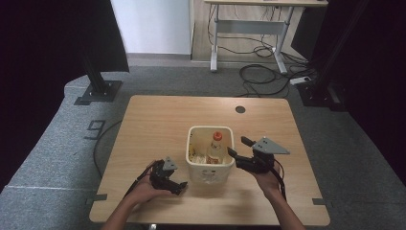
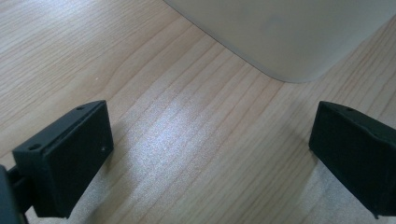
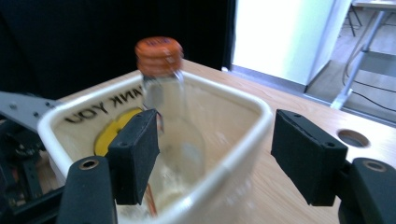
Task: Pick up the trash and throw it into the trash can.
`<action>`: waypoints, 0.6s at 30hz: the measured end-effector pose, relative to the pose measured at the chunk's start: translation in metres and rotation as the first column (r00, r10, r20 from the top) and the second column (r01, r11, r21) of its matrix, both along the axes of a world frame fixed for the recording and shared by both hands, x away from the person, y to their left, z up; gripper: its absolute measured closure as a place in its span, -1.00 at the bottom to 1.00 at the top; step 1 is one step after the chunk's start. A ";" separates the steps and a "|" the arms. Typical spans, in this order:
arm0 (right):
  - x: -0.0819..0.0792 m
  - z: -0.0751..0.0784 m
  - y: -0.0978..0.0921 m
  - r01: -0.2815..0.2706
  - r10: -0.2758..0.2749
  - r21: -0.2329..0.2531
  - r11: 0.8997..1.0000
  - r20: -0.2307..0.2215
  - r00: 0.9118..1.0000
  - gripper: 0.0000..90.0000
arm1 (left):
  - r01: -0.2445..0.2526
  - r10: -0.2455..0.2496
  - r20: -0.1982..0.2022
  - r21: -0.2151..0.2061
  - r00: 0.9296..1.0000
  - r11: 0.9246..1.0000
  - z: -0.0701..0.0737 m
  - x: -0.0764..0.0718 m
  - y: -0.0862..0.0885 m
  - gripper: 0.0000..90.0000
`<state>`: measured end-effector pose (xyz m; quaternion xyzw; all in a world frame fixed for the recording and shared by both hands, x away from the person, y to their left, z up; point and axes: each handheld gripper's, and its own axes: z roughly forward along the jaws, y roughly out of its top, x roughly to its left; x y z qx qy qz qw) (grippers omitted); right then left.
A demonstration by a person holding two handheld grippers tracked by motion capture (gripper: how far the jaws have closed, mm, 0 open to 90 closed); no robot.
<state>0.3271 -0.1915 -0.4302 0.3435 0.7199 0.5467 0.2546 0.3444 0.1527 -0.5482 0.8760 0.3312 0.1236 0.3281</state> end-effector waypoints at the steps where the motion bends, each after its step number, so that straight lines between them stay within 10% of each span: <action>1: -0.002 -0.001 -0.004 0.006 -0.006 -0.003 1.000 -0.002 1.000 -0.30 | 0.000 0.000 0.000 -0.001 1.000 1.000 0.000 0.000 0.000 -1.00; 18: -0.022 -0.051 -0.084 0.136 -0.135 -0.005 0.991 -0.116 0.984 -0.30 | -0.005 0.005 0.001 -0.002 1.000 1.000 0.000 -0.001 0.000 -1.00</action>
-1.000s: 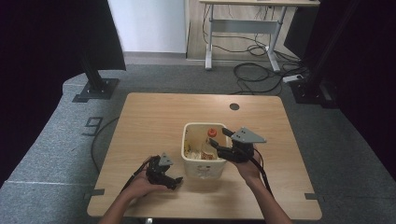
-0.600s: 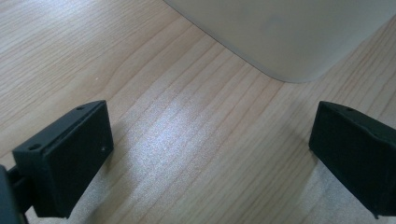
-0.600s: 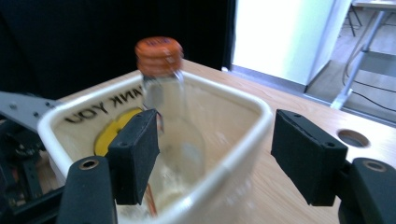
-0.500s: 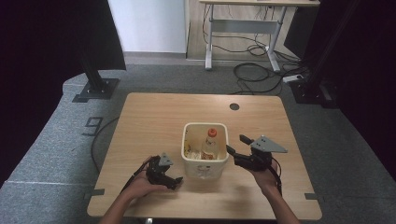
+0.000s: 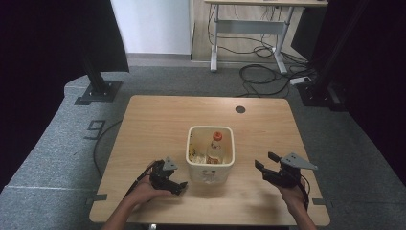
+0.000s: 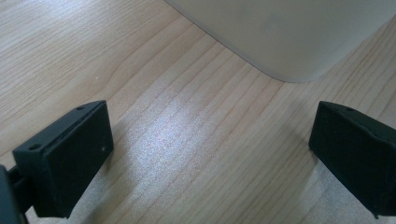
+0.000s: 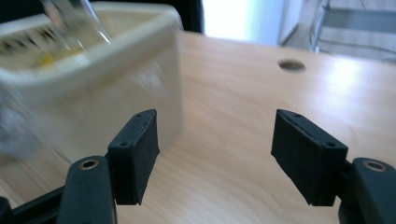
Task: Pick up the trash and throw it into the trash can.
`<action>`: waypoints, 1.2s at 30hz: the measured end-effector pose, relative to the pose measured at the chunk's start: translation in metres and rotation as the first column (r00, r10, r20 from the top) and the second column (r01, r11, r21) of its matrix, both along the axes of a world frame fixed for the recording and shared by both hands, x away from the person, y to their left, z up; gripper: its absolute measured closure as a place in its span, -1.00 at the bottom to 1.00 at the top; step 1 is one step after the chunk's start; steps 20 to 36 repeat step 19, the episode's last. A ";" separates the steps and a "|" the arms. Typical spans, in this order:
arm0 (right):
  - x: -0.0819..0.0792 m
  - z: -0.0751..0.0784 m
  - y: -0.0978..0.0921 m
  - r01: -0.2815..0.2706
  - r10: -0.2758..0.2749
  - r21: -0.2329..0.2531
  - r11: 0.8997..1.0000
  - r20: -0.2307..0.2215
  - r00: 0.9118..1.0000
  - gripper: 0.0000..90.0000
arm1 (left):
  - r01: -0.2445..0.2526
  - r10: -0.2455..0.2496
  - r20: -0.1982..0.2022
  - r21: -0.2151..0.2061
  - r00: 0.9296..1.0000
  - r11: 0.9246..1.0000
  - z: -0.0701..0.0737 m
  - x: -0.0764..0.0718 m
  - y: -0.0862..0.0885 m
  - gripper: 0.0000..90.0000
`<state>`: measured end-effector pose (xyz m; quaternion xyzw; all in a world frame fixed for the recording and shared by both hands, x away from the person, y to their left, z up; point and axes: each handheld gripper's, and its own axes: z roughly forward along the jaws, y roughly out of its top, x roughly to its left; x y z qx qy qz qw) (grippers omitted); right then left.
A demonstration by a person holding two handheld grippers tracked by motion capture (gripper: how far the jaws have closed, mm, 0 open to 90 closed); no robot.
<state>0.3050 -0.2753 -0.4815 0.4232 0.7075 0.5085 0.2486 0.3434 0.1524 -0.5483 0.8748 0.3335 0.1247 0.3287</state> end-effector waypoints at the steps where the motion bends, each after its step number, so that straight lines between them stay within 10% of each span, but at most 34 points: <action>1: -0.001 -0.005 -0.004 0.013 -0.012 0.006 1.000 -0.013 1.000 -0.30 | 0.000 0.000 0.000 0.000 1.000 1.000 0.000 0.000 0.000 -1.00; 11: 0.003 -0.030 -0.013 0.044 -0.046 -0.019 0.999 -0.091 0.995 -0.30 | 0.001 -0.001 -0.002 0.002 1.000 1.000 0.000 -0.001 0.000 -1.00; 36: 0.004 -0.030 -0.012 0.046 -0.048 -0.023 0.999 -0.090 0.995 -0.30 | 0.001 -0.001 -0.003 0.002 1.000 1.000 0.000 -0.001 0.000 -1.00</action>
